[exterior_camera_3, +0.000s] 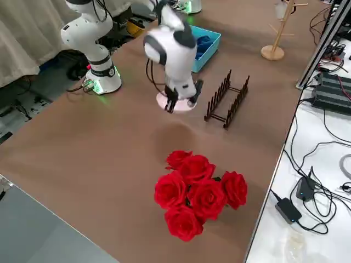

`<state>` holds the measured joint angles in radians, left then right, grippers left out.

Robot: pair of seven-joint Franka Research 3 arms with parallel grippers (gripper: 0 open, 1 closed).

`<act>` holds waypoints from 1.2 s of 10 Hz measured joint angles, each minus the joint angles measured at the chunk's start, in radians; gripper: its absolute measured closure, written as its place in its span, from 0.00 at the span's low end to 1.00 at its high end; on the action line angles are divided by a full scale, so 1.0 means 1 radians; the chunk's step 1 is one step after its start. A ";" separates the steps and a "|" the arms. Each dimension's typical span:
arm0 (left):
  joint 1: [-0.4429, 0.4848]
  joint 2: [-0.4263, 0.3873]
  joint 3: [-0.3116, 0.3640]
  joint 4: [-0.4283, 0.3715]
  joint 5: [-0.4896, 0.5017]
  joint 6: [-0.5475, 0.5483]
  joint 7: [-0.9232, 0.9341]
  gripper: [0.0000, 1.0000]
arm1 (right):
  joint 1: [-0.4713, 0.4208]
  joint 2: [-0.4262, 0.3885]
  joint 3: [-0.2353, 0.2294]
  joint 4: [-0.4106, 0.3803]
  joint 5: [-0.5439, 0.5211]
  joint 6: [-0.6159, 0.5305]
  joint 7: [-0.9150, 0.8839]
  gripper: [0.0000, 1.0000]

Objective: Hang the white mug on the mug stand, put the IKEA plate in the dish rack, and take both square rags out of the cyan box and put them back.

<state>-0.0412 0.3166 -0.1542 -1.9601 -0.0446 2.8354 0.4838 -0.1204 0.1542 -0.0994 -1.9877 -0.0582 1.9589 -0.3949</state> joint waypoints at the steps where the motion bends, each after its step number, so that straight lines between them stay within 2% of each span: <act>1: 0.000 0.003 -0.006 -0.002 0.020 0.015 0.001 0.96 | 0.011 -0.010 0.001 0.087 -0.026 -0.091 0.026 0.97; 3: -0.004 0.017 -0.010 -0.004 0.032 0.056 0.004 0.96 | 0.088 -0.015 0.007 0.220 -0.150 -0.244 0.211 0.97; 4: -0.005 0.025 -0.010 -0.004 0.033 0.072 0.005 0.96 | 0.167 -0.015 0.011 0.267 -0.226 -0.309 0.366 0.97; 6: -0.010 0.035 -0.011 -0.004 0.033 0.088 0.006 0.96 | 0.366 -0.001 0.020 0.308 -0.402 -0.423 0.711 0.97; 8: -0.012 0.040 -0.014 -0.004 0.034 0.094 0.006 0.96 | 0.523 0.092 0.022 0.380 -0.506 -0.559 0.942 0.97; 10: -0.013 0.043 -0.029 -0.004 0.034 0.094 0.006 0.92 | 0.585 0.240 0.020 0.507 -0.620 -0.661 1.000 0.97; 12: -0.013 0.046 -0.032 -0.004 0.034 0.094 0.006 0.64 | 0.601 0.316 0.017 0.571 -0.688 -0.673 1.008 0.97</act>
<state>-0.0542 0.3630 -0.1859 -1.9646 -0.0108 2.9297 0.4899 0.4803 0.4704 -0.0822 -1.4172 -0.7463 1.2860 0.6126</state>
